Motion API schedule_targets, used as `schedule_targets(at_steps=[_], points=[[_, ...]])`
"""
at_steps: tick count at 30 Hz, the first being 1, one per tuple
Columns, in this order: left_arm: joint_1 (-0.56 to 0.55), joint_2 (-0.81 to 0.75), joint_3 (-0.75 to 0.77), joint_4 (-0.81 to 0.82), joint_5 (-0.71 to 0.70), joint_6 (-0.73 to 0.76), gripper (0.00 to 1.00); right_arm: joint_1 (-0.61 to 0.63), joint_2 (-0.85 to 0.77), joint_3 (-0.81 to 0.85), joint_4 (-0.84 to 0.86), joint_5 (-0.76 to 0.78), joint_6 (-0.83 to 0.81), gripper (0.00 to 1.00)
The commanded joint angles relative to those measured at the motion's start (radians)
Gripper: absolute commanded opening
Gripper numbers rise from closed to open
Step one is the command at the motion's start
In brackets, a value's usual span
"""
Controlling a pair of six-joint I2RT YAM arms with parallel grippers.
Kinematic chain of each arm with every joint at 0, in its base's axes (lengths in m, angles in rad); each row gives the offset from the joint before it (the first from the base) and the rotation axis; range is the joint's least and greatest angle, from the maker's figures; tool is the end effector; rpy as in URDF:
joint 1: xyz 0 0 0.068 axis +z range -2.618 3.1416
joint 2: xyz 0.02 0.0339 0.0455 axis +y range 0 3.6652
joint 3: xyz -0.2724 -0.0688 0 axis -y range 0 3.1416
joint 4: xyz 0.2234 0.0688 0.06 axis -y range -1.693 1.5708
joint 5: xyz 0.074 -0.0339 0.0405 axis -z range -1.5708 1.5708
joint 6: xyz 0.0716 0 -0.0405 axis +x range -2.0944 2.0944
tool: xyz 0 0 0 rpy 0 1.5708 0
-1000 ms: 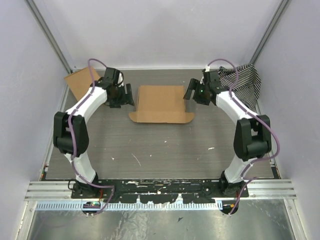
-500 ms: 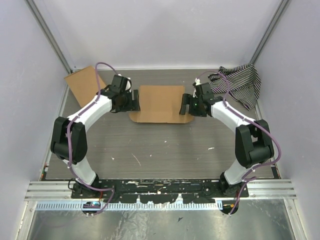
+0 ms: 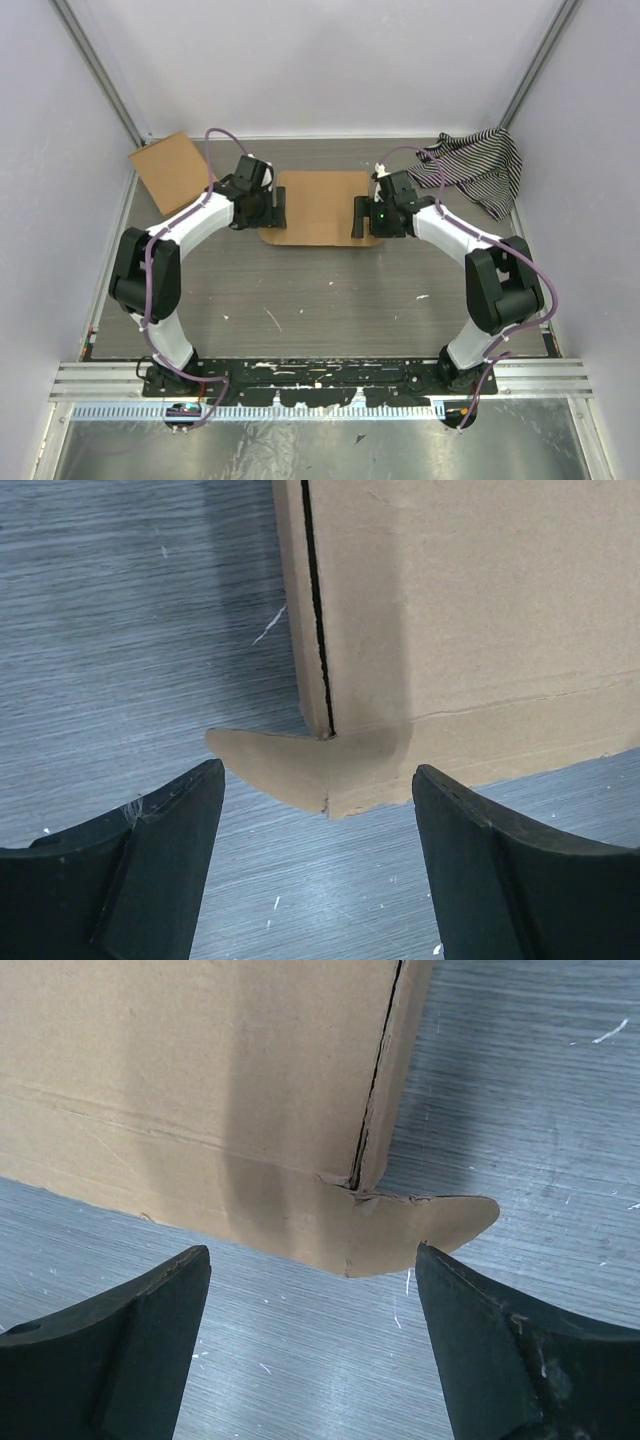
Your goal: Fold the paper box
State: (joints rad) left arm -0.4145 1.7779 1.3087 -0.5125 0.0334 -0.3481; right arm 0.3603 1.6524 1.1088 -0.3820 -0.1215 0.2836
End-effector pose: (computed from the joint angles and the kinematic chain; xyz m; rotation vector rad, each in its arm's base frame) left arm 0.3499 -0.1565 0.2116 0.0990 2.5852 -0.3322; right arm 0.3260 0.1321 0.2049 -0.1487 2.5319 0.4145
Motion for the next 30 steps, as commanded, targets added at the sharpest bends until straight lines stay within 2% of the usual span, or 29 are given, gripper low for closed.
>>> schedule_targets(at_steps=[1, 11, 23, 30], points=[[-0.016, 0.003, -0.022, 0.055, -0.024, 0.005, 0.83, 0.010, 0.007, -0.011, 0.029, 0.014, -0.031, 0.88], [-0.039, 0.014, -0.048, 0.126, -0.097, 0.016, 0.84, 0.022, 0.040, 0.000, 0.032, 0.037, -0.040, 0.87], [-0.060, 0.053, -0.038, 0.096, -0.028, 0.011, 0.83, 0.026, 0.059, 0.011, 0.045, -0.037, -0.052, 0.85], [-0.068, 0.023, -0.077, 0.103, 0.003, 0.006, 0.81, 0.029, 0.033, -0.015, 0.078, -0.088, -0.061, 0.83]])
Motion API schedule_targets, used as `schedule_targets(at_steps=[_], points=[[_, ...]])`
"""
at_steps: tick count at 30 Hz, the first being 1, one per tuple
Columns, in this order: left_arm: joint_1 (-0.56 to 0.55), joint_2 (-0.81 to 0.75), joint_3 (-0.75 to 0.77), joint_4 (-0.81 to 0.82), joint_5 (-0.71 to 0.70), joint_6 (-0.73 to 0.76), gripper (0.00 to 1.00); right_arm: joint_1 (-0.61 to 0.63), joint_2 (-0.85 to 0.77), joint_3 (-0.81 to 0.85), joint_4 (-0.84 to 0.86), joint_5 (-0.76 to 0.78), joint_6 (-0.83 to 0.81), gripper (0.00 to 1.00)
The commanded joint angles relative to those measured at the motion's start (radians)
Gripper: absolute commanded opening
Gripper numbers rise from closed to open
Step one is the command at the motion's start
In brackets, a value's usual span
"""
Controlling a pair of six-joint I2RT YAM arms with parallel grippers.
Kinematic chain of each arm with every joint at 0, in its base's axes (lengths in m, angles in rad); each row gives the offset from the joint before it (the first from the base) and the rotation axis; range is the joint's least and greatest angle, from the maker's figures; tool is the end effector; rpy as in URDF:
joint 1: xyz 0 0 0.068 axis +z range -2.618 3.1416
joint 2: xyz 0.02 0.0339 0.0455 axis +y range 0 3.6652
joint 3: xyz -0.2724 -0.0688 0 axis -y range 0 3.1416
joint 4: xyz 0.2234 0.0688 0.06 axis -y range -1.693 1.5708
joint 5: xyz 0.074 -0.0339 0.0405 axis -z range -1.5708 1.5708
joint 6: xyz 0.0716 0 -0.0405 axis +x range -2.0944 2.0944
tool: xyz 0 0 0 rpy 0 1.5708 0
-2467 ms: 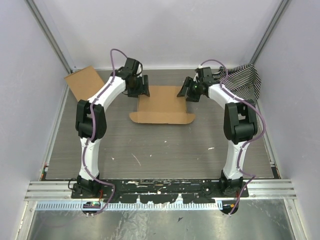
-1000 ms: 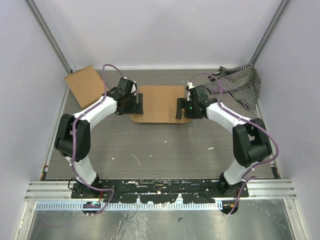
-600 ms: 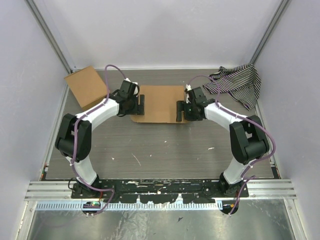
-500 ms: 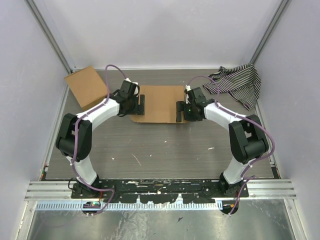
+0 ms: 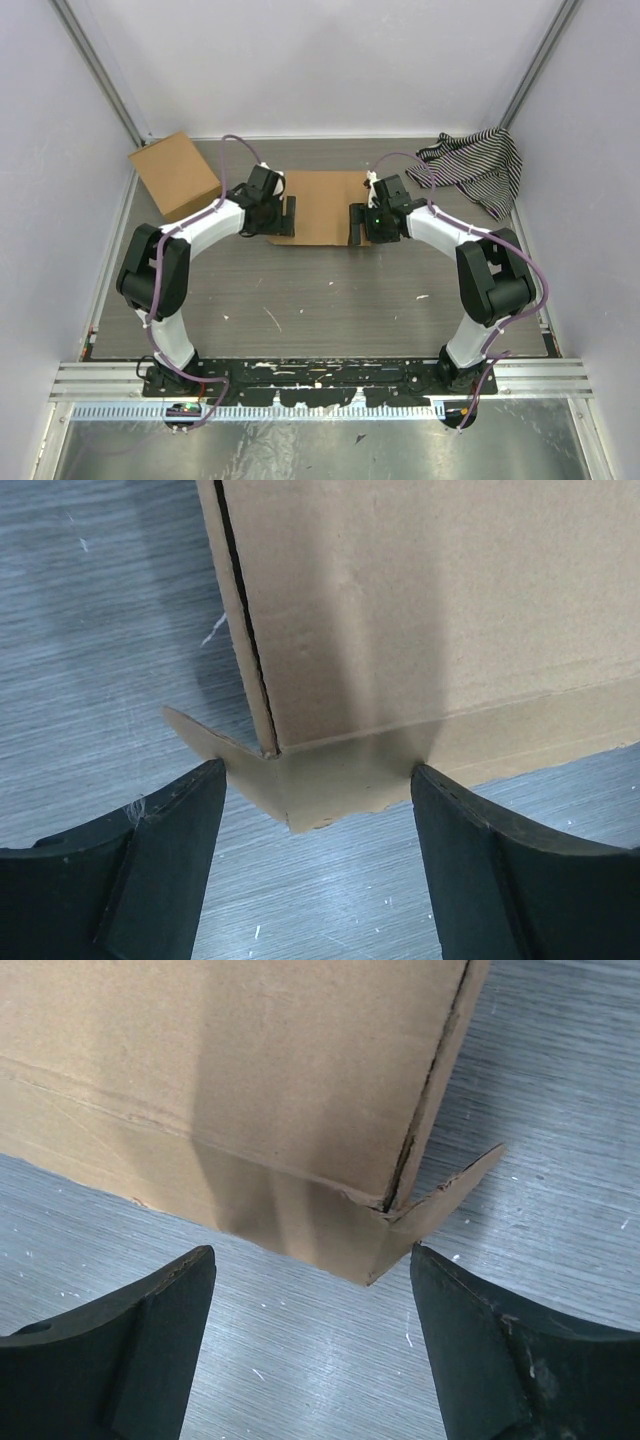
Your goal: Fold the paper box
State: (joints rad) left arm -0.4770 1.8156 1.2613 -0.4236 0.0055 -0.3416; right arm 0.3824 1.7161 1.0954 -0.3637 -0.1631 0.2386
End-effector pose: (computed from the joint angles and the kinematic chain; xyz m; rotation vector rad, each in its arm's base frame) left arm 0.3453 -0.1789 0.1905 0.1768 2.5753 -0.3203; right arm 0.3261 0.1437 0.1814 -0.2505 2.5859 0.4417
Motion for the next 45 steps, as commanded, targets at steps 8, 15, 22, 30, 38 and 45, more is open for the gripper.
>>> schedule_targets(at_steps=[8, 15, 22, 30, 38, 45], points=[[-0.005, -0.034, -0.022, -0.007, 0.086, -0.016, 0.71, 0.009, -0.043, 0.005, 0.071, -0.107, -0.016, 0.70], [-0.005, -0.064, -0.009, -0.032, 0.102, -0.017, 0.64, 0.008, -0.071, 0.003, 0.058, -0.096, -0.016, 0.66], [-0.005, -0.066, 0.080, -0.169, 0.109, -0.017, 0.58, 0.008, -0.096, 0.053, -0.022, -0.084, -0.009, 0.58], [-0.005, -0.005, 0.252, -0.396, 0.145, -0.002, 0.58, 0.006, -0.065, 0.156, -0.187, -0.132, 0.018, 0.57], [-0.005, 0.033, 0.291, -0.499, 0.137, 0.014, 0.58, -0.009, -0.010, 0.213, -0.252, -0.202, 0.036, 0.57], [-0.005, 0.046, 0.302, -0.531, 0.133, 0.019, 0.58, -0.018, 0.031, 0.265, -0.344, -0.212, 0.028, 0.58]])
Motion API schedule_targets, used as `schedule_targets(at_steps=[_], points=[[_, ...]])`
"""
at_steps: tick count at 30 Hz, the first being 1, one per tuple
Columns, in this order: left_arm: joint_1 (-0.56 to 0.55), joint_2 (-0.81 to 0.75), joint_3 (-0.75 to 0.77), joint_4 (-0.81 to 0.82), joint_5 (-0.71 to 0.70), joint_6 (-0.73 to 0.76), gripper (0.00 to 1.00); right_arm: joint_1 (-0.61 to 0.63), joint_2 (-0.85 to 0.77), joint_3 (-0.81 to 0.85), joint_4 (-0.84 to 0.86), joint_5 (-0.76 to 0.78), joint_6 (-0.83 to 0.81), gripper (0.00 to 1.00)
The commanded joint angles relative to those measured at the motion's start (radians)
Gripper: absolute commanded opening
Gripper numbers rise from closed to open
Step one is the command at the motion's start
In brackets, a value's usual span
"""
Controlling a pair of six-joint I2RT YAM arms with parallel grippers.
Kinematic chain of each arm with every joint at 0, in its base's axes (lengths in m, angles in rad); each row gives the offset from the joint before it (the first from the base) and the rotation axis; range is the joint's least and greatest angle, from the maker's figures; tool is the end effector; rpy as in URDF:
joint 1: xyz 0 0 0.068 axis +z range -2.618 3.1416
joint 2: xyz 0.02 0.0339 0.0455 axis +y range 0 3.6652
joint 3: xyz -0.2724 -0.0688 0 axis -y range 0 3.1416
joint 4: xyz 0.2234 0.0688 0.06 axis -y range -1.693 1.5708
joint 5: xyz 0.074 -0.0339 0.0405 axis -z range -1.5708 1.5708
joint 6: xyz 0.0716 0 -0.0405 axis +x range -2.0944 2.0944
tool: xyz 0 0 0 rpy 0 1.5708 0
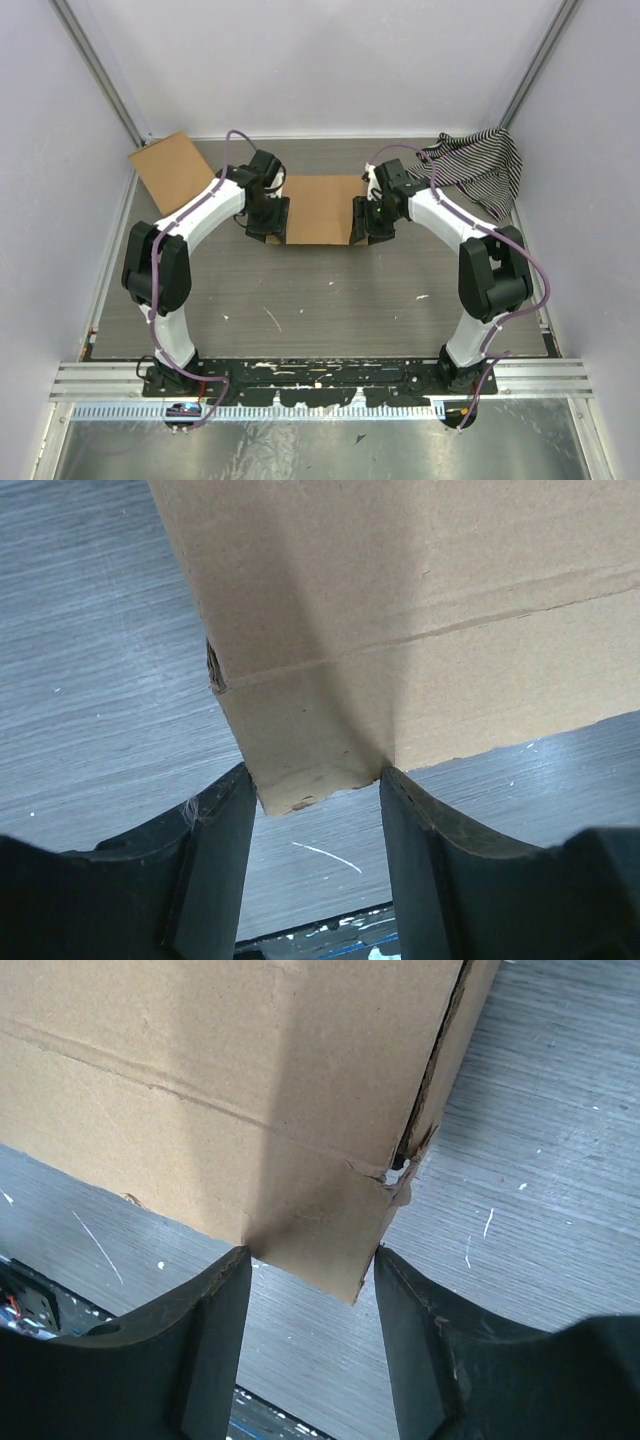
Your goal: Fold the paper box
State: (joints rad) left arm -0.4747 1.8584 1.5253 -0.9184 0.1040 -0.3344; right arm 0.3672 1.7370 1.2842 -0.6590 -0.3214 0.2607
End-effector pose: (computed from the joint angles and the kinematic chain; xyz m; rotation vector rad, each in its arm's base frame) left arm 0.3289 -0.1774 0.2205 0.2253 2.8629 -0.3194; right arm 0.3233 0.1486 0.2111 -0.2493 2.7286 0.6197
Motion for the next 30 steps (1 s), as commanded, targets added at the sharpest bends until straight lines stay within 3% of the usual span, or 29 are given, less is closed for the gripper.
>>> schedule_targets(at_steps=[1, 30], points=[[-0.007, 0.006, 0.043, -0.042, 0.035, 0.011, 0.58, -0.005, 0.015, 0.084, -0.061, -0.057, 0.005, 0.58], [-0.007, 0.054, 0.127, -0.151, 0.063, 0.028, 0.57, -0.065, 0.091, 0.153, -0.172, -0.268, 0.008, 0.55]])
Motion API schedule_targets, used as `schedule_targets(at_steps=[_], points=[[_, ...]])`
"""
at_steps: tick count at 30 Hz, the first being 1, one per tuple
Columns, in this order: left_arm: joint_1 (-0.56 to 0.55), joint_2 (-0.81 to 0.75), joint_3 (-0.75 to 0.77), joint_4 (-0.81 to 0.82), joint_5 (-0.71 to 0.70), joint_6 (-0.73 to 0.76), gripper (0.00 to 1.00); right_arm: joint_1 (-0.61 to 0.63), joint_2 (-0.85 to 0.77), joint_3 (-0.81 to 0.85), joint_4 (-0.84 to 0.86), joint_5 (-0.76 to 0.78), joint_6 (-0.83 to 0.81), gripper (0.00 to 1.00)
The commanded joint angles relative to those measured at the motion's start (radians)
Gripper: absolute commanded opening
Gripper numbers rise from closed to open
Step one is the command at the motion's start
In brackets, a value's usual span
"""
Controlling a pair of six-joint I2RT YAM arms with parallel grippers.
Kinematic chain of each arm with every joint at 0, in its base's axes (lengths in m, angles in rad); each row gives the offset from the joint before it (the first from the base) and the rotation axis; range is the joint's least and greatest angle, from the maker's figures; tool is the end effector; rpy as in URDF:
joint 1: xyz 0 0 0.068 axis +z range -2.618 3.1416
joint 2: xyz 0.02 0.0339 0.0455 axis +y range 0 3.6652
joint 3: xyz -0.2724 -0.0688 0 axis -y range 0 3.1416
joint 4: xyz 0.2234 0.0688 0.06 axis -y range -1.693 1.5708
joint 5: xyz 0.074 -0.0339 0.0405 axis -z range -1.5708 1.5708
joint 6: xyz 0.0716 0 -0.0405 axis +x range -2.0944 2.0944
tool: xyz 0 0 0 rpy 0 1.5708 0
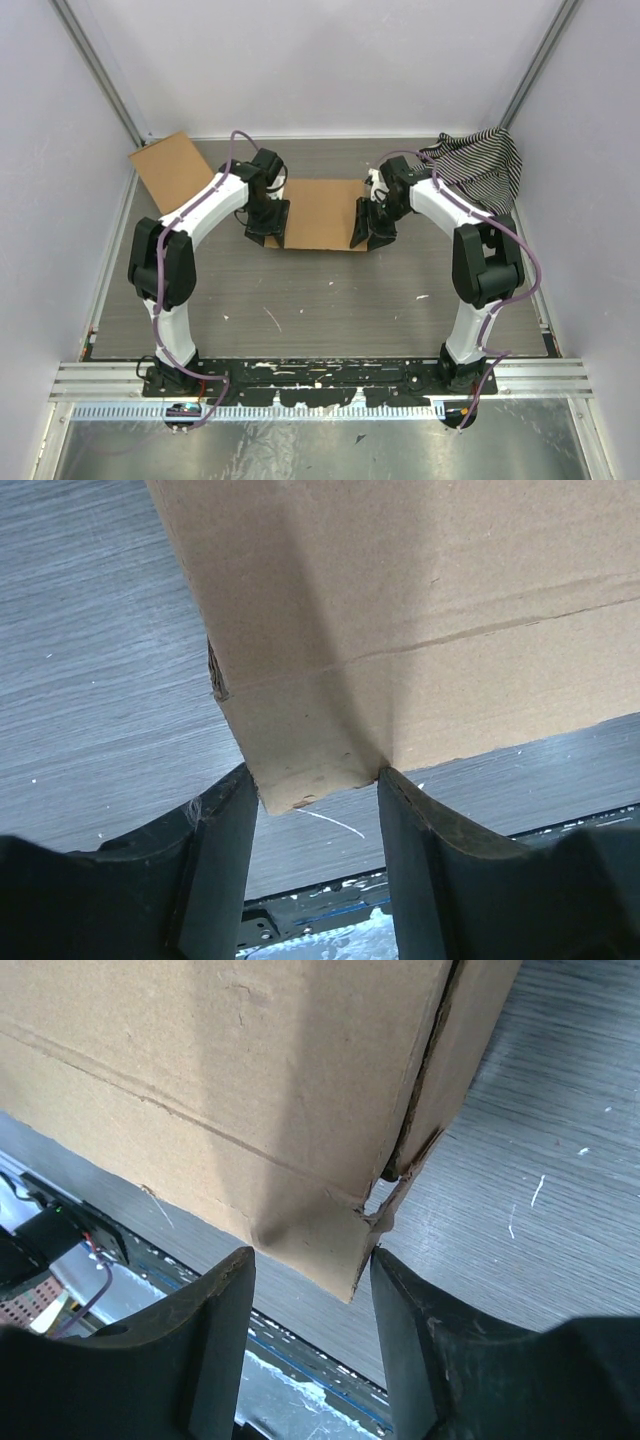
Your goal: Fold the paper box
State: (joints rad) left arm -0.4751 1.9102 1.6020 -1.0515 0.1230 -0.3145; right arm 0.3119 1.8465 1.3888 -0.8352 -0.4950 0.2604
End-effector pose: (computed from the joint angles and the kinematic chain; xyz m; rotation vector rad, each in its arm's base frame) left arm 0.3269 -0.1780 0.2179 0.2584 2.9690 -0.2908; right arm 0.3309 0.1424 0.1990 -0.1775 2.9023 0.8191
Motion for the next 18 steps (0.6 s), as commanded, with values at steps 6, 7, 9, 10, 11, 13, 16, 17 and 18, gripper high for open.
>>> schedule_targets(at_steps=[6, 7, 9, 10, 11, 13, 16, 17, 18], points=[[-0.007, 0.012, 0.081, -0.048, 0.052, 0.006, 0.57, -0.030, -0.021, 0.057, -0.019, -0.156, -0.007, 0.54], [-0.007, 0.012, 0.087, -0.053, 0.052, 0.006, 0.57, -0.031, -0.022, 0.060, -0.026, -0.159, -0.011, 0.54], [-0.007, 0.012, 0.097, -0.064, 0.053, 0.005, 0.57, -0.030, -0.020, 0.064, -0.038, -0.165, -0.021, 0.55], [-0.007, 0.013, 0.102, -0.068, 0.055, 0.005, 0.57, -0.031, -0.019, 0.064, -0.040, -0.169, -0.023, 0.54], [-0.005, 0.014, 0.106, -0.073, 0.055, 0.005, 0.57, -0.032, -0.018, 0.061, -0.041, -0.175, -0.025, 0.55], [-0.005, 0.016, 0.110, -0.080, 0.055, 0.006, 0.57, -0.032, -0.017, 0.061, -0.041, -0.183, -0.026, 0.54], [-0.005, 0.009, 0.104, -0.078, 0.055, 0.006, 0.57, -0.033, -0.015, 0.059, -0.042, -0.182, -0.026, 0.55], [-0.005, 0.006, 0.096, -0.071, 0.055, 0.006, 0.57, -0.034, -0.013, 0.058, -0.042, -0.179, -0.028, 0.55], [-0.005, 0.007, 0.091, -0.067, 0.056, 0.005, 0.57, -0.035, -0.007, 0.055, -0.042, -0.177, -0.031, 0.55]])
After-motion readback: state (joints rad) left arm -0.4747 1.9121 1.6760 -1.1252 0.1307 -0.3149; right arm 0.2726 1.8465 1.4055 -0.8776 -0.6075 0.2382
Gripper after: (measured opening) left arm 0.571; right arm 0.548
